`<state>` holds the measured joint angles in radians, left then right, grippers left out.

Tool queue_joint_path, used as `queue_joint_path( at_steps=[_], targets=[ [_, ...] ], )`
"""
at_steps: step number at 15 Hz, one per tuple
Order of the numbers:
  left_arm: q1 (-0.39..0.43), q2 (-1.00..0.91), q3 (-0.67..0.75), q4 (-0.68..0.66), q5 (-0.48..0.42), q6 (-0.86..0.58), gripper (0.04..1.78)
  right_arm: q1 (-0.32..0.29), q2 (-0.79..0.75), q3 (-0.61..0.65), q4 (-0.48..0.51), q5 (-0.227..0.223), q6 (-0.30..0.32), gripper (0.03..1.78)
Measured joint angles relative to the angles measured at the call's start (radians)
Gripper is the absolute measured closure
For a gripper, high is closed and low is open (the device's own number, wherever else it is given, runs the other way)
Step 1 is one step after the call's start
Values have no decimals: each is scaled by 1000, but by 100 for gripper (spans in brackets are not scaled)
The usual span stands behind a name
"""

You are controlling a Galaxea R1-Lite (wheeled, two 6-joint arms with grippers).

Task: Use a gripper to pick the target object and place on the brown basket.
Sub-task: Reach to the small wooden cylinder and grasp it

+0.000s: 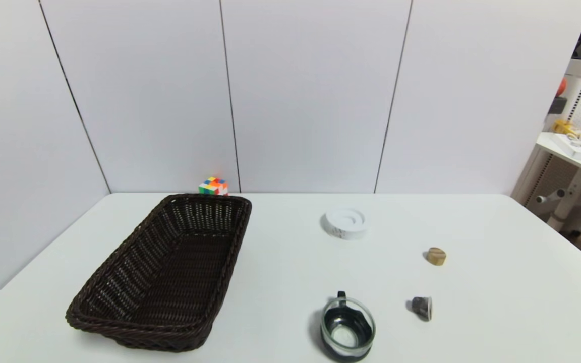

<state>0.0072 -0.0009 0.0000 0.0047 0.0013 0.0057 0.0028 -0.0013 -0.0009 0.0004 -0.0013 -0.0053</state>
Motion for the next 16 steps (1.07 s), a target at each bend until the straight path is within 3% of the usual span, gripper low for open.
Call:
queue_joint_path(
  at_steps=[4, 8, 12, 16],
  targets=[
    [0, 0, 0, 0, 0, 0, 13, 0, 32, -10, 1, 0, -5, 12],
    [0, 0, 0, 0, 0, 0, 13, 25, 258, -156, -4, 3, -15, 12],
    [0, 0, 0, 0, 0, 0, 13, 50, 622, -433, 34, 6, -44, 12],
    [0, 0, 0, 1, 0, 0, 13, 64, 1024, -828, 225, 14, -77, 12]
  ],
)
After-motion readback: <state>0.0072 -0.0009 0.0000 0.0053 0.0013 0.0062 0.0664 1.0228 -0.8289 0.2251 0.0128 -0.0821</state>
